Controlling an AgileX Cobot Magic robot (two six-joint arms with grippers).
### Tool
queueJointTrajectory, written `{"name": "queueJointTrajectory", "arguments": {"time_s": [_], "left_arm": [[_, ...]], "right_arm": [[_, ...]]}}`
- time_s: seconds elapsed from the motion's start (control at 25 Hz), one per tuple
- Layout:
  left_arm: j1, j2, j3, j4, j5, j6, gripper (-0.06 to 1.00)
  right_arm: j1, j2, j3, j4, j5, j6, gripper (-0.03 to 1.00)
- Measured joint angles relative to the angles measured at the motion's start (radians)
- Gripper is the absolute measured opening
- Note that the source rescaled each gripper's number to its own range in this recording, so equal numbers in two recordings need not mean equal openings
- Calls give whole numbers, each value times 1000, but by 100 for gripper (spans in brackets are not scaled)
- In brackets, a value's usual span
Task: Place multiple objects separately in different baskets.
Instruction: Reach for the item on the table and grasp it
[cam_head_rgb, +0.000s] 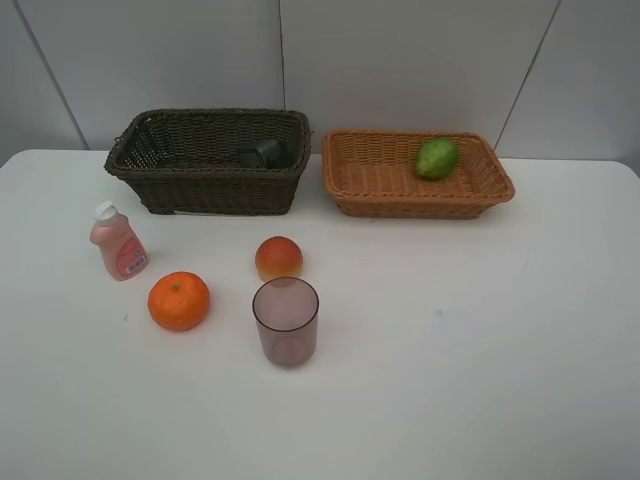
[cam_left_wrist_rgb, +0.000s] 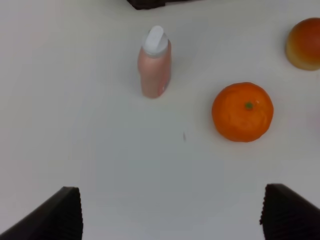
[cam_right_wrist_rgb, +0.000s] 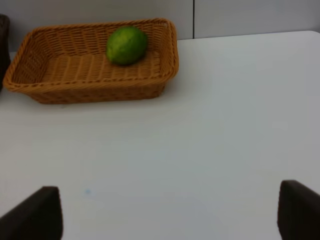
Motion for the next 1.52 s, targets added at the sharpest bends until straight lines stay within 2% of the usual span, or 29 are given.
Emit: {"name": "queueJointTrajectory", "arguments": {"time_s": [0.12, 0.36, 0.56, 0.8, 1.04, 1.52], "left_arm": [[0, 136, -46, 1, -10, 3, 93], [0, 337, -82, 65, -30, 4, 93], [0, 437, -82, 89, -106, 20, 93], [0, 536, -82, 85, -184, 118, 93], [0, 639, -82, 45, -257, 214, 93], [0, 768, -114, 26, -360, 239, 93]], "right_arm": [[0, 0, 0, -1, 0, 0, 100], [0, 0, 0, -1, 0, 0, 100], [0, 0, 0, -1, 0, 0, 100], [0, 0, 0, -1, 0, 0, 100], [0, 0, 0, -1, 0, 0, 100], [0, 0, 0, 0, 0, 0, 100]]}}
